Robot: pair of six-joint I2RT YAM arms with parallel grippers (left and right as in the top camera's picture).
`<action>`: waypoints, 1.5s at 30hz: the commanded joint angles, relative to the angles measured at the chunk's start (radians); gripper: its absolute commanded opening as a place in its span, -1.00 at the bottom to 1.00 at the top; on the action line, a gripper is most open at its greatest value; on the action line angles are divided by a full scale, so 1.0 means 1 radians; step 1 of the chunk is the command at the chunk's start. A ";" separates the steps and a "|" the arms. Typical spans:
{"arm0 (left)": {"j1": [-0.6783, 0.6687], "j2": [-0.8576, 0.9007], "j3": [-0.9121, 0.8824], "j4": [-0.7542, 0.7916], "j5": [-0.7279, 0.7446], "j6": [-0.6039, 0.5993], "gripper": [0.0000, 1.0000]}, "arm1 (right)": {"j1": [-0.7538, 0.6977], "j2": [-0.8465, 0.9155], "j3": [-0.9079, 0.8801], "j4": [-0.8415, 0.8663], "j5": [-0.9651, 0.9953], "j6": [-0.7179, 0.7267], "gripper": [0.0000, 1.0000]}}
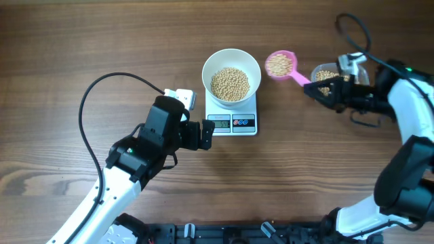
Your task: Scoop item into bowl and weigh 150g on scale
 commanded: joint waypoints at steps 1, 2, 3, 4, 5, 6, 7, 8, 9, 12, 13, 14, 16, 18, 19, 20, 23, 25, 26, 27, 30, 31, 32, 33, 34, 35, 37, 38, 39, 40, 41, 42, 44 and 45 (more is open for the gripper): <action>0.005 0.003 0.003 0.002 -0.009 0.020 1.00 | 0.100 0.011 0.009 0.135 0.098 0.237 -0.91; 0.005 0.003 0.003 0.002 -0.009 0.020 1.00 | 0.135 0.003 0.029 0.164 0.182 0.285 -0.91; 0.005 0.003 0.003 0.002 -0.009 0.020 1.00 | 0.164 -0.005 0.050 0.177 0.245 0.310 -0.91; 0.005 0.003 0.003 0.002 -0.009 0.020 1.00 | 0.200 -0.020 0.080 0.187 0.309 0.325 -0.91; 0.005 0.003 0.003 0.002 -0.009 0.020 1.00 | 0.239 -0.039 0.116 0.211 0.383 0.351 -0.91; 0.005 0.003 0.003 0.002 -0.009 0.020 1.00 | 0.268 -0.054 0.138 0.235 0.436 0.379 -0.91; 0.005 0.003 0.003 0.002 -0.009 0.020 1.00 | 0.286 -0.063 0.151 0.253 0.468 0.391 -0.91; 0.005 0.003 0.003 0.002 -0.009 0.020 1.00 | 0.312 -0.071 0.167 0.280 0.499 0.390 -0.91; 0.005 0.003 0.003 0.002 -0.009 0.020 1.00 | 0.337 -0.074 0.182 0.296 0.552 0.390 -0.91; 0.005 0.003 0.003 0.002 -0.009 0.020 1.00 | 0.421 -0.076 0.212 0.320 0.742 0.349 -0.92; 0.005 0.003 0.003 0.002 -0.009 0.020 1.00 | 0.454 -0.076 0.212 0.340 0.779 0.322 -0.91; 0.005 0.003 0.003 0.002 -0.009 0.020 1.00 | 0.477 -0.076 0.212 0.352 0.818 0.323 -0.91; 0.005 0.003 0.003 0.002 -0.009 0.020 1.00 | 0.529 -0.076 0.212 0.383 0.907 0.308 -0.91; 0.005 0.003 0.003 0.002 -0.009 0.020 1.00 | 0.560 -0.077 0.212 0.400 0.969 0.263 -0.91; 0.005 0.003 0.003 0.002 -0.009 0.020 1.00 | 0.577 -0.078 0.212 0.405 1.028 0.250 -0.91; 0.005 0.003 0.003 0.002 -0.009 0.020 1.00 | 0.593 -0.079 0.212 0.409 1.075 0.232 -0.91; 0.005 0.003 0.003 0.002 -0.009 0.020 1.00 | 0.640 -0.086 0.212 0.410 1.177 0.169 -0.91; 0.005 0.003 0.003 0.002 -0.009 0.020 1.00 | 0.670 -0.102 0.212 0.417 1.286 0.150 -0.91; 0.005 0.003 0.003 0.002 -0.009 0.020 1.00 | 0.687 -0.113 0.212 0.421 1.323 0.112 -0.91; 0.005 0.003 0.003 0.002 -0.009 0.020 1.00 | 0.700 -0.122 0.212 0.427 1.365 0.097 -0.91; 0.005 0.003 0.003 0.002 -0.009 0.020 1.00 | 0.745 -0.158 0.212 0.452 1.497 0.035 -0.91; 0.005 0.003 0.003 0.002 -0.009 0.020 1.00 | 0.753 -0.164 0.212 0.459 1.526 0.026 -0.91; 0.005 0.003 0.003 0.002 -0.009 0.020 1.00 | 0.764 -0.170 0.212 0.466 1.567 -0.001 -0.91; 0.005 0.003 0.003 0.002 -0.009 0.020 1.00 | 0.773 -0.172 0.212 0.468 1.593 -0.023 -0.91; 0.005 0.003 0.003 0.002 -0.009 0.020 1.00 | 0.785 -0.174 0.212 0.470 1.617 -0.040 -0.91; 0.005 0.003 0.003 0.002 -0.009 0.020 1.00 | 0.794 -0.175 0.212 0.470 1.619 -0.040 -0.91; 0.005 0.003 0.003 0.002 -0.009 0.020 1.00 | 0.816 -0.175 0.212 0.470 1.619 -0.040 -0.91; 0.005 0.003 0.003 0.002 -0.009 0.020 1.00 | 0.826 -0.175 0.212 0.470 1.619 -0.043 -0.91; 0.005 0.003 0.003 0.002 -0.009 0.020 1.00 | 0.837 -0.175 0.212 0.470 1.619 -0.064 -0.91; 0.005 0.003 0.003 0.002 -0.009 0.020 1.00 | 0.849 -0.175 0.212 0.470 1.620 -0.095 -0.92; 0.005 0.003 0.003 0.002 -0.009 0.020 1.00 | 0.858 -0.175 0.212 0.471 1.620 -0.115 -0.91; 0.005 0.003 0.003 0.002 -0.009 0.020 1.00 | 0.869 -0.177 0.212 0.472 1.620 -0.117 -0.91; 0.005 0.003 0.003 0.002 -0.009 0.020 1.00 | 0.869 -0.176 0.212 0.469 1.619 -0.065 -0.91; 0.005 0.003 0.003 0.002 -0.009 0.020 1.00 | 0.867 -0.177 0.212 0.470 1.619 -0.032 -0.92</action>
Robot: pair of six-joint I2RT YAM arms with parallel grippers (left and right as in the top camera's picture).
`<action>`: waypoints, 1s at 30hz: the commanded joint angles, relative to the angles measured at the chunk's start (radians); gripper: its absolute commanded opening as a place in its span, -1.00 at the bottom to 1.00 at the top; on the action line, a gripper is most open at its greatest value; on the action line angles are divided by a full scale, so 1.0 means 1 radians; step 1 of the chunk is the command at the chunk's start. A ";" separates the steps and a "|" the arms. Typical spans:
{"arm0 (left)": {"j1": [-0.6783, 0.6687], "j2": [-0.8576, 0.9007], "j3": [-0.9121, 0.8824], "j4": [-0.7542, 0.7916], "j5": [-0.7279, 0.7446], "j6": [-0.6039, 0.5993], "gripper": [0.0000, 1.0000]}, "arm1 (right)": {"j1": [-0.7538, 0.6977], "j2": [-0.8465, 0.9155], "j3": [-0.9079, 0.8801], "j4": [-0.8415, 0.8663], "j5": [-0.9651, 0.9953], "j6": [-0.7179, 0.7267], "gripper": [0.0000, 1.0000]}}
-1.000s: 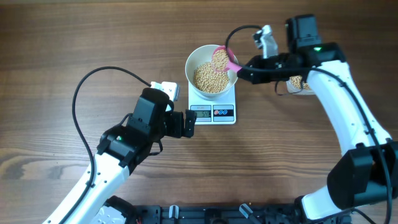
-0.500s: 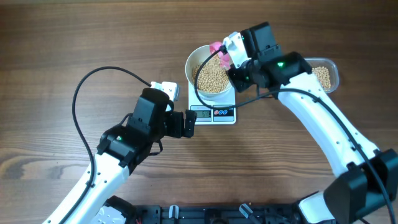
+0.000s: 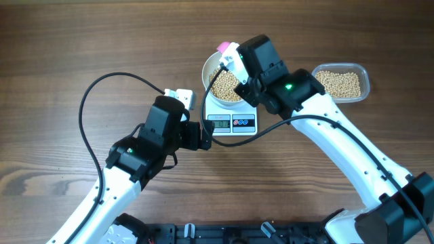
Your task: Scoop item into bowl and weigh 150g on scale
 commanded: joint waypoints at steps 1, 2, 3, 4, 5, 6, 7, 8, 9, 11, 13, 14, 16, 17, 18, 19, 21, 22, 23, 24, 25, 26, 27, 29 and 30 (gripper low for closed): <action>0.005 0.003 0.003 0.003 -0.010 0.017 1.00 | -0.003 -0.029 0.025 0.008 0.021 0.070 -0.91; 0.005 0.003 0.003 0.003 -0.010 0.017 1.00 | -0.005 -0.029 0.025 0.008 0.016 0.074 -0.91; 0.005 0.003 0.003 0.003 -0.010 0.017 1.00 | -0.014 -0.032 0.026 0.008 0.010 0.086 -0.92; 0.005 0.003 0.003 0.003 -0.010 0.017 1.00 | -0.027 -0.040 0.027 0.008 0.002 0.109 -0.91; 0.005 0.003 0.003 0.003 -0.010 0.017 1.00 | -0.057 -0.058 0.035 -0.002 -0.060 0.128 -0.91; 0.005 0.003 0.003 0.003 -0.010 0.017 1.00 | -0.092 -0.078 0.045 -0.014 -0.166 0.133 -0.91; 0.005 0.003 0.003 0.003 -0.010 0.017 1.00 | -0.142 -0.101 0.050 -0.024 -0.288 0.146 -0.91; 0.005 0.003 0.003 0.003 -0.010 0.017 1.00 | -0.210 -0.128 0.050 -0.044 -0.402 0.154 -0.91; 0.005 0.003 0.003 0.003 -0.010 0.017 1.00 | -0.264 -0.145 0.050 -0.065 -0.466 0.166 -0.92; 0.005 0.003 0.003 0.003 -0.010 0.017 1.00 | -0.375 -0.167 0.050 -0.108 -0.543 0.175 -0.92; 0.005 0.003 0.003 0.003 -0.010 0.017 1.00 | -0.515 -0.173 0.049 -0.178 -0.568 0.159 -0.91; 0.005 0.003 0.003 0.003 -0.010 0.017 1.00 | -0.562 -0.172 0.049 -0.209 -0.568 0.130 -0.91; 0.005 0.003 0.003 0.003 -0.010 0.017 1.00 | -0.678 -0.168 0.048 -0.284 -0.567 0.066 -0.91; 0.005 0.003 0.003 0.003 -0.010 0.017 1.00 | -0.732 -0.168 0.047 -0.285 -0.568 0.074 -0.92; 0.005 0.003 0.003 0.003 -0.010 0.017 1.00 | -0.776 -0.168 0.047 -0.280 -0.563 0.087 -0.91; 0.005 0.003 0.003 0.003 -0.010 0.017 1.00 | -0.822 -0.167 0.047 -0.279 -0.527 0.094 -0.91; 0.005 0.003 0.003 0.003 -0.010 0.017 1.00 | -0.866 -0.158 0.043 -0.280 -0.448 0.093 -0.91; 0.005 0.003 0.003 0.003 -0.010 0.017 1.00 | -0.867 -0.148 0.043 -0.276 -0.404 0.093 -0.91; 0.005 0.003 0.003 0.003 -0.010 0.017 1.00 | -0.865 -0.123 0.043 -0.270 -0.336 0.092 -0.91; 0.005 0.003 0.003 0.003 -0.010 0.017 1.00 | -0.864 -0.106 0.043 -0.270 -0.303 0.092 -0.91; 0.005 0.003 0.003 0.003 -0.010 0.017 1.00 | -0.864 -0.076 0.043 -0.271 -0.266 0.093 -0.91; 0.005 0.003 0.003 0.003 -0.010 0.017 1.00 | -0.864 -0.049 0.043 -0.274 -0.244 0.093 -0.91; 0.005 0.003 0.003 0.003 -0.010 0.017 1.00 | -0.862 -0.021 0.043 -0.278 -0.232 0.093 -0.91; 0.005 0.003 0.003 0.003 -0.010 0.017 1.00 | -0.861 0.019 0.043 -0.296 -0.205 0.097 -0.91; 0.005 0.003 0.003 0.003 -0.010 0.017 1.00 | -0.861 0.034 0.043 -0.299 -0.159 0.110 -0.92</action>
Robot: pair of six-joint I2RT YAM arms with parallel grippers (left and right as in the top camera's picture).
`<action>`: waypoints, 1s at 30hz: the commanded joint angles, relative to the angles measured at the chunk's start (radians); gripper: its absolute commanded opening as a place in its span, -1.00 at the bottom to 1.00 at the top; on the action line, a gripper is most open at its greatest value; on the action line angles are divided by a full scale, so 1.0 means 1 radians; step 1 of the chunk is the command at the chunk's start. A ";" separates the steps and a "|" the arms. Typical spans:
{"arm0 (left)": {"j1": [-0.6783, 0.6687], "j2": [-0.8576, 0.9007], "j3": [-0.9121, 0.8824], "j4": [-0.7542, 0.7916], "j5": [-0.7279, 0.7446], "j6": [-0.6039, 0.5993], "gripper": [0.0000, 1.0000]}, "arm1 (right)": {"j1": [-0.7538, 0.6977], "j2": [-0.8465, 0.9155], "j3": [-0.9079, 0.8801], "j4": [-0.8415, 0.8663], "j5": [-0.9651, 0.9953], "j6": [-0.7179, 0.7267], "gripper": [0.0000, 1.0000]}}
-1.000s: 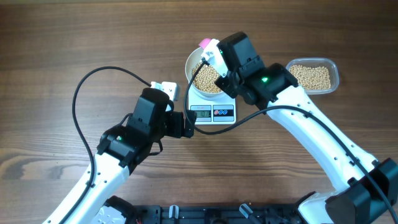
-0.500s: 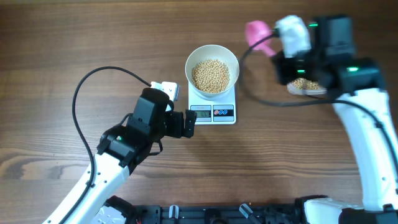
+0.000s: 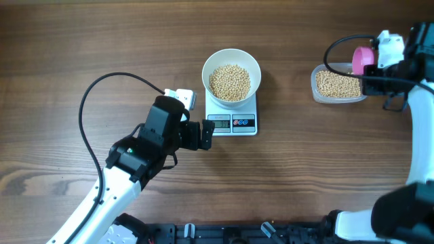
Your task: Scoop item into bowl and weigh 150g on scale
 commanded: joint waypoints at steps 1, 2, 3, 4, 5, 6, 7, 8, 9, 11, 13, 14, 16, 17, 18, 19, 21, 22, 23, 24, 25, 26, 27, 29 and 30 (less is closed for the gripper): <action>0.005 0.003 0.003 0.003 -0.010 0.017 1.00 | 0.006 0.050 0.011 -0.003 0.143 0.015 -0.92; 0.005 0.003 0.003 0.003 -0.010 0.017 1.00 | 0.006 0.055 0.011 0.001 0.145 0.015 -0.91; 0.005 0.003 0.003 0.003 -0.010 0.017 1.00 | 0.006 0.059 0.011 -0.008 0.141 0.024 -0.91; 0.005 0.003 0.003 0.003 -0.010 0.017 1.00 | 0.006 0.061 0.011 -0.019 0.140 0.024 -0.91; 0.005 0.003 0.003 0.003 -0.010 0.017 1.00 | 0.006 0.066 0.010 -0.018 0.127 0.024 -0.91; 0.005 0.003 0.003 0.003 -0.010 0.017 1.00 | 0.006 0.070 0.010 -0.018 0.113 0.024 -0.91; 0.005 0.003 0.003 0.003 -0.010 0.017 1.00 | 0.006 0.079 0.010 -0.018 0.099 0.024 -0.91; 0.005 0.003 0.003 0.003 -0.010 0.017 1.00 | 0.006 0.090 0.009 -0.018 0.074 0.024 -0.91; 0.005 0.003 0.003 0.003 -0.010 0.017 1.00 | 0.006 0.099 0.009 -0.018 0.057 0.024 -0.91; 0.005 0.003 0.003 0.003 -0.010 0.017 1.00 | 0.006 0.113 0.009 -0.018 0.055 0.039 -0.91; 0.005 0.003 0.003 0.003 -0.010 0.017 1.00 | 0.006 0.120 0.009 -0.017 0.054 0.043 -0.91; 0.005 0.003 0.003 0.003 -0.010 0.017 1.00 | 0.006 0.124 0.009 -0.018 0.054 0.043 -0.91; 0.005 0.003 0.003 0.003 -0.010 0.017 1.00 | 0.006 0.136 0.009 -0.024 0.055 0.043 -0.91; 0.005 0.003 0.003 0.003 -0.010 0.017 1.00 | 0.006 0.146 0.008 -0.027 0.055 0.043 -0.91; 0.005 0.003 0.003 0.003 -0.010 0.017 1.00 | 0.006 0.154 0.008 -0.029 0.055 0.043 -0.91; 0.005 0.003 0.003 0.003 -0.010 0.017 1.00 | 0.006 0.168 0.008 -0.026 0.055 0.048 -0.91; 0.005 0.003 0.003 0.003 -0.010 0.017 1.00 | 0.006 0.185 0.008 -0.025 0.054 0.060 -0.91; 0.005 0.003 0.003 0.003 -0.010 0.017 1.00 | 0.008 0.189 0.008 -0.027 0.049 0.062 -0.91; 0.005 0.003 0.003 0.003 -0.010 0.017 1.00 | 0.015 0.190 0.008 -0.028 0.040 0.061 -0.91; 0.005 0.003 0.003 0.003 -0.010 0.017 1.00 | 0.026 0.190 0.008 -0.023 0.030 0.057 -0.91; 0.005 0.003 0.003 0.003 -0.010 0.017 1.00 | 0.033 0.191 0.008 -0.022 0.024 0.057 -0.91; 0.005 0.003 0.003 0.003 -0.010 0.017 1.00 | 0.040 0.193 0.008 -0.022 0.019 0.057 -0.91; 0.005 0.003 0.003 0.003 -0.010 0.017 1.00 | 0.048 0.199 0.008 -0.022 0.003 0.055 -0.91; 0.005 0.003 0.003 0.003 -0.010 0.017 1.00 | 0.056 0.208 0.008 -0.029 -0.032 0.040 -0.91; 0.005 0.003 0.003 0.003 -0.010 0.017 1.00 | 0.059 0.212 0.008 -0.036 -0.033 0.040 -0.91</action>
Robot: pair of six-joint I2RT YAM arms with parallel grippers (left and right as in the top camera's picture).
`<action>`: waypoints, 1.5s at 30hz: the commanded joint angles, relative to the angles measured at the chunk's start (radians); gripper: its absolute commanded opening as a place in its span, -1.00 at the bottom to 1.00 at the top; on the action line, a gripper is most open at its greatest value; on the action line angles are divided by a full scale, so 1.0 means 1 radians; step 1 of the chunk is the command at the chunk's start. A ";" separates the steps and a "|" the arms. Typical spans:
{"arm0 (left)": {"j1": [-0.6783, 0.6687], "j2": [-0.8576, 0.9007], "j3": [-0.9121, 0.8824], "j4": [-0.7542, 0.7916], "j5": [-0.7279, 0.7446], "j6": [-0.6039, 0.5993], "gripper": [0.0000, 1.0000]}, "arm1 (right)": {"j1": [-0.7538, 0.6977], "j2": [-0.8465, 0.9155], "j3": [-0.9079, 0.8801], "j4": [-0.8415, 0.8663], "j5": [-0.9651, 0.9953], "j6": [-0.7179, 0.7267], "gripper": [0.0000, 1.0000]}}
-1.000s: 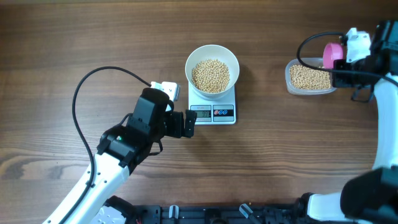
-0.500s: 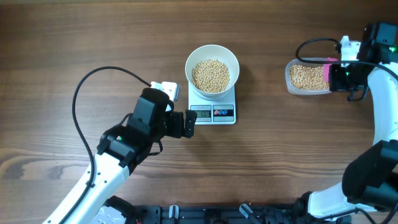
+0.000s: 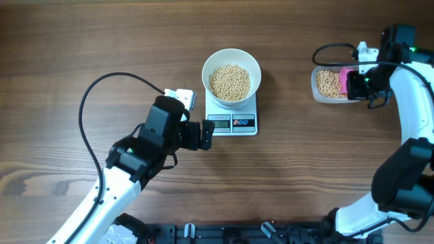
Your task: Scoop item into bowl and weigh 150g on scale
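A white bowl (image 3: 231, 61) holding a heap of soybeans stands on the small white scale (image 3: 232, 115); its display (image 3: 219, 123) faces the front edge. At the right, a clear container (image 3: 325, 85) of soybeans lies on the table. My right gripper (image 3: 354, 81) is over the container's right half, shut on the pink scoop (image 3: 346, 80), which dips into the beans. My left gripper (image 3: 205, 134) hovers open just left of the scale's front corner, holding nothing.
A small white block (image 3: 180, 97) with a black cable (image 3: 102, 85) sits left of the scale, beside my left arm. The right arm's cable (image 3: 332, 47) loops above the container. The table is dark wood.
My right gripper with the pink scoop was at the container's far right rim; now it is lower and further left, with the scoop down in the beans. The left arm has not moved.
The right gripper first held a full scoop between container and bowl. Then it was over the bowl with the scoop at the rim. Then it was back at the container's far edge with the scoop, and now the scoop is in the container's beans.
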 commanded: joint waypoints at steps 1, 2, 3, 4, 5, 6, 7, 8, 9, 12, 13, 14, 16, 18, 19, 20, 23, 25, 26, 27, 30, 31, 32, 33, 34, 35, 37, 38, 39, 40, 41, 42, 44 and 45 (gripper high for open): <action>0.005 0.003 0.003 0.003 -0.010 0.017 1.00 | 0.010 0.034 0.008 -0.019 -0.077 -0.004 -0.91; 0.005 0.003 0.003 0.003 -0.010 0.017 1.00 | 0.010 0.034 0.008 -0.020 -0.105 -0.007 -0.91; 0.005 0.003 0.003 0.003 -0.010 0.017 1.00 | 0.010 0.034 0.008 -0.019 -0.140 -0.032 -0.91; 0.005 0.003 0.003 0.003 -0.010 0.017 1.00 | 0.010 0.034 0.008 -0.016 -0.152 -0.042 -0.92; 0.005 0.003 0.003 0.003 -0.010 0.017 1.00 | 0.010 0.034 0.008 -0.016 -0.152 -0.041 -0.91; 0.005 0.003 0.003 0.003 -0.010 0.017 1.00 | 0.010 0.034 0.008 -0.019 -0.152 -0.042 -0.92; 0.005 0.003 0.003 0.003 -0.010 0.017 1.00 | 0.010 0.035 0.008 -0.019 -0.159 -0.042 -0.92; 0.005 0.003 0.003 0.003 -0.010 0.017 0.99 | 0.010 0.035 0.008 -0.021 -0.201 -0.056 -0.92; 0.005 0.003 0.003 0.003 -0.010 0.017 1.00 | 0.010 0.035 0.008 -0.022 -0.222 -0.055 -0.92; 0.005 0.003 0.003 0.003 -0.010 0.017 1.00 | 0.010 0.035 0.008 -0.025 -0.256 -0.056 -0.91; 0.005 0.003 0.003 0.003 -0.010 0.017 1.00 | 0.010 0.035 0.008 -0.029 -0.256 -0.056 -0.91; 0.005 0.003 0.003 0.003 -0.010 0.017 1.00 | 0.010 0.035 0.008 -0.034 -0.256 -0.056 -0.92; 0.005 0.003 0.003 0.003 -0.010 0.017 1.00 | 0.010 0.035 0.008 -0.035 -0.256 -0.055 -0.92; 0.005 0.003 0.003 0.003 -0.010 0.017 1.00 | 0.006 0.035 0.008 -0.037 -0.255 -0.055 -0.91; 0.005 0.003 0.003 0.003 -0.010 0.017 1.00 | -0.001 0.035 0.008 -0.041 -0.256 -0.056 -0.91; 0.005 0.003 0.003 0.003 -0.010 0.017 1.00 | -0.009 0.035 0.008 -0.041 -0.257 -0.055 -0.91; 0.005 0.003 0.003 0.003 -0.010 0.017 1.00 | -0.040 0.035 0.008 -0.045 -0.322 -0.056 -0.91; 0.005 0.003 0.003 0.003 -0.010 0.017 1.00 | -0.071 0.035 -0.022 -0.043 -0.391 -0.109 -0.91; 0.005 0.003 0.003 0.003 -0.010 0.017 1.00 | -0.082 0.035 -0.039 -0.043 -0.422 -0.120 -0.91; 0.005 0.003 0.003 0.003 -0.010 0.017 1.00 | -0.092 0.035 -0.055 -0.043 -0.451 -0.135 -0.91; 0.005 0.003 0.003 0.003 -0.010 0.017 1.00 | -0.127 0.035 -0.082 -0.034 -0.500 -0.133 -0.91; 0.005 0.003 0.003 0.003 -0.010 0.017 1.00 | -0.136 0.035 -0.082 -0.034 -0.512 -0.132 -0.91; 0.005 0.003 0.003 0.003 -0.010 0.017 1.00 | -0.150 0.035 -0.082 -0.034 -0.531 -0.132 -0.91; 0.005 0.003 0.003 0.003 -0.010 0.017 1.00 | -0.168 0.035 -0.082 -0.034 -0.560 -0.132 -0.91; 0.005 0.003 0.003 0.003 -0.010 0.017 1.00 | -0.186 0.035 -0.082 -0.034 -0.584 -0.132 -0.91; 0.005 0.003 0.003 0.003 -0.010 0.017 1.00 | -0.211 0.035 -0.082 -0.035 -0.616 -0.133 -0.91; 0.005 0.003 0.003 0.003 -0.010 0.017 1.00 | -0.249 0.035 -0.082 -0.035 -0.657 -0.132 -0.92; 0.005 0.003 0.003 0.003 -0.010 0.017 1.00 | -0.264 0.036 -0.082 -0.039 -0.656 -0.132 -0.91; 0.005 0.003 0.003 0.003 -0.010 0.017 1.00 | -0.280 0.036 -0.082 -0.043 -0.656 -0.131 -0.91; 0.005 0.003 0.003 0.003 -0.010 0.017 1.00 | -0.298 0.036 -0.083 -0.044 -0.671 -0.131 -0.91; 0.005 0.003 0.003 0.003 -0.010 0.017 1.00 | -0.315 0.036 -0.084 -0.044 -0.700 -0.132 -0.91; 0.005 0.003 0.003 0.003 -0.010 0.017 1.00 | -0.333 0.037 -0.084 -0.043 -0.733 -0.134 -0.91; 0.005 0.003 0.003 0.003 -0.010 0.017 1.00 | -0.376 0.037 -0.084 -0.049 -0.792 -0.133 -0.91; 0.005 0.003 0.003 0.003 -0.010 0.017 1.00 | -0.398 0.037 -0.084 -0.057 -0.800 -0.134 -0.91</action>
